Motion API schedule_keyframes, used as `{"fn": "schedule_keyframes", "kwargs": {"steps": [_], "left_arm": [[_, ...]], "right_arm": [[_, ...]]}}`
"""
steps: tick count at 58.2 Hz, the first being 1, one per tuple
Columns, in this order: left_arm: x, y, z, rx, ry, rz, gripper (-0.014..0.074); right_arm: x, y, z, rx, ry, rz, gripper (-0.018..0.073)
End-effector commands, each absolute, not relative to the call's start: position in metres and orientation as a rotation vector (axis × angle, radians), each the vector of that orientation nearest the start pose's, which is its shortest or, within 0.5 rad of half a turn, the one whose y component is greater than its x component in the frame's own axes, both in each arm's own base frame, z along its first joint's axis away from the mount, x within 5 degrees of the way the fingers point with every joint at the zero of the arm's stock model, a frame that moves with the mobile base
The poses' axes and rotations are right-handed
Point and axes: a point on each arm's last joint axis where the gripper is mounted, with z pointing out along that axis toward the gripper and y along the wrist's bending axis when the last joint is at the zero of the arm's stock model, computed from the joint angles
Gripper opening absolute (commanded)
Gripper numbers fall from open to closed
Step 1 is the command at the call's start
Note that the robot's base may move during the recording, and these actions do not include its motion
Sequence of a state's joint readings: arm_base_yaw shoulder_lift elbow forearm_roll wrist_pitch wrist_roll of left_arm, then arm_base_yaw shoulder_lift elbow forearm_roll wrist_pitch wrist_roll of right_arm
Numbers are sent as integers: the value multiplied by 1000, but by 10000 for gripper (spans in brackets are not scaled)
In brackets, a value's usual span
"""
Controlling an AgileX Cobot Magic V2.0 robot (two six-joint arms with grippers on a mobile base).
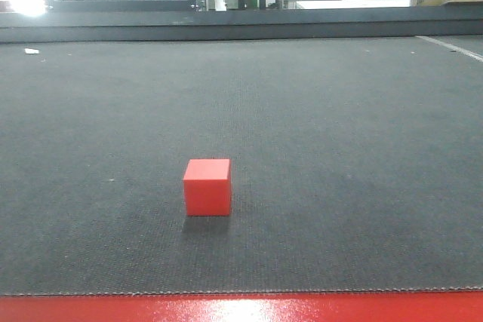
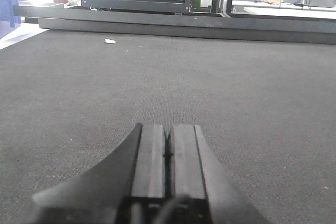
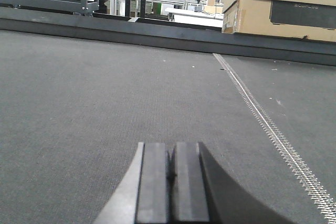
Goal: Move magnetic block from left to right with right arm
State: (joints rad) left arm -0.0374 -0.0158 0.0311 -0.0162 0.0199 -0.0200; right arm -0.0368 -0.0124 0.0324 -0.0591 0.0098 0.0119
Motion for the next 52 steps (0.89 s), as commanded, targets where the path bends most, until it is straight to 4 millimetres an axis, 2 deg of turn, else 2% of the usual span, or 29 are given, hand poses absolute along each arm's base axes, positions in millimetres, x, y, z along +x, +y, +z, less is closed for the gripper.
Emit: {"fn": "schedule_keyframes", "kwargs": {"steps": [1,35,46,52], "left_arm": [[56,-2,206,-2,1440,-70,-117],[56,-2,206,-2,1440,-70,-117],[56,-2,206,-2,1440,-70,-117],[56,-2,206,-2,1440,-70,-117]], "right_arm": [[54,-1,212,-22,1404,-76,65],[54,-1,215,-24,1369,-75,65],[51,-1,225,-23,1276,-68,65],[50,-1,234,-15,1314,-65,65]]}}
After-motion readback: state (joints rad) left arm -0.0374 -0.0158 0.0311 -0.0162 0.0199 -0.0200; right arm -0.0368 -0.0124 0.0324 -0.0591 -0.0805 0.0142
